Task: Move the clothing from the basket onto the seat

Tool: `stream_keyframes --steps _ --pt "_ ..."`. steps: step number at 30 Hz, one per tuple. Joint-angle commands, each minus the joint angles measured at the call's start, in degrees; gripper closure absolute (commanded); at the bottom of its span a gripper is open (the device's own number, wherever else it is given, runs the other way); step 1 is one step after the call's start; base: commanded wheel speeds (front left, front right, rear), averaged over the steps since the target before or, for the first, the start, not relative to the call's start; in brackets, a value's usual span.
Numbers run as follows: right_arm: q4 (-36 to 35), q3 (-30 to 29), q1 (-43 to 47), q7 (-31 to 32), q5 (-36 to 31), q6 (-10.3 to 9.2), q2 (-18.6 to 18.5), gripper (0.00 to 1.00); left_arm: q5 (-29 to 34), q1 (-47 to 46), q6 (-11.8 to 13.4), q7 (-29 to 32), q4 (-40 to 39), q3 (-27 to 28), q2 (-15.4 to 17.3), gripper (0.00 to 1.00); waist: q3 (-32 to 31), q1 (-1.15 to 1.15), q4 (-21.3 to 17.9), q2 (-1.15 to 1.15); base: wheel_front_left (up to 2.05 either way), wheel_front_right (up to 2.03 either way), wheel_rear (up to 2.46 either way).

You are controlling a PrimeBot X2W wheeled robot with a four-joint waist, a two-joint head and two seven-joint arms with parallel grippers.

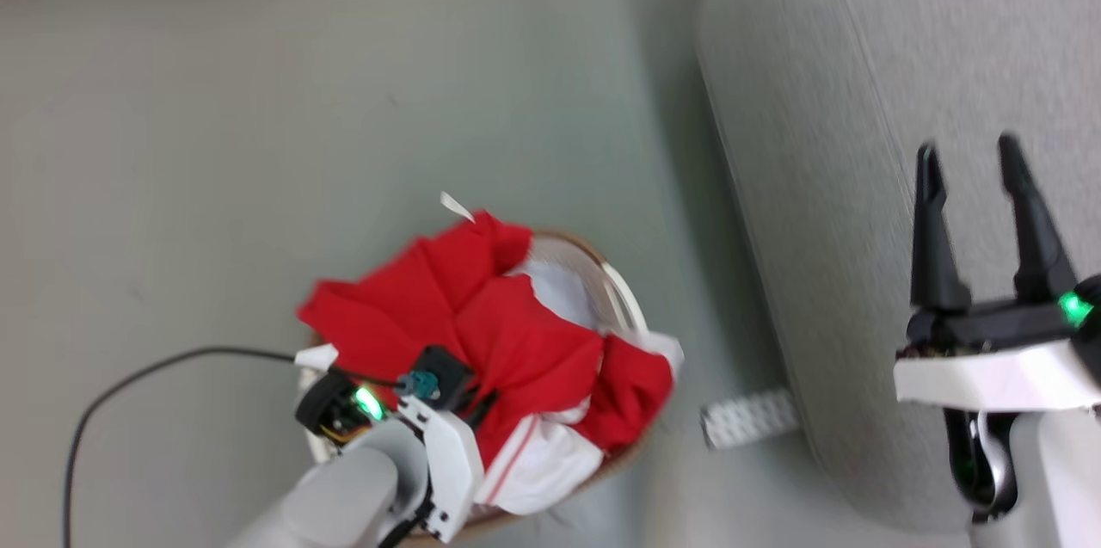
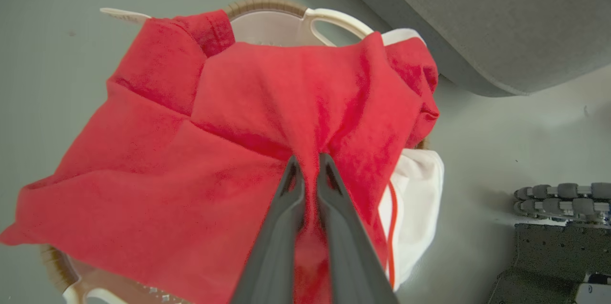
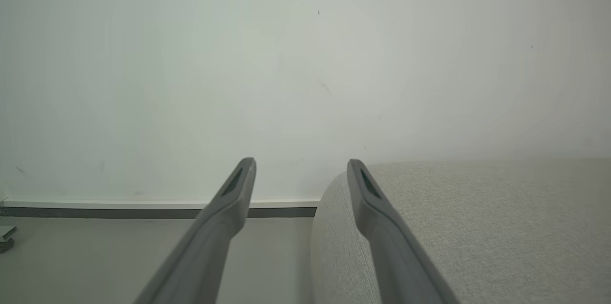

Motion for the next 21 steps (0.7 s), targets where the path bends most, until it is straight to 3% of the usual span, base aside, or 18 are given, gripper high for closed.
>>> stream_keyframes --steps 1,9,21 --pt "0.43 -0.29 1.39 0.04 -0.57 -0.12 -0.23 0.0 -0.69 1.03 0.12 -1.01 -0.56 0.37 -0.38 1.0 -7.24 0.01 5.14 0.0 0.0 0.0 0.0" --pt "2.77 0.02 6.61 0.04 -1.98 -0.12 -0.23 0.0 -4.71 4.06 0.15 -3.16 -5.27 4.9 -0.85 1.0 -17.1 0.01 9.65 0.0 0.0 0.0 0.0" --pt "4.98 1.98 12.81 0.04 -0.7 -0.12 -0.22 0.0 -4.55 9.36 2.4 -3.08 -25.53 18.07 3.22 1.0 -25.31 0.01 12.72 0.0 0.0 0.0 0.0"
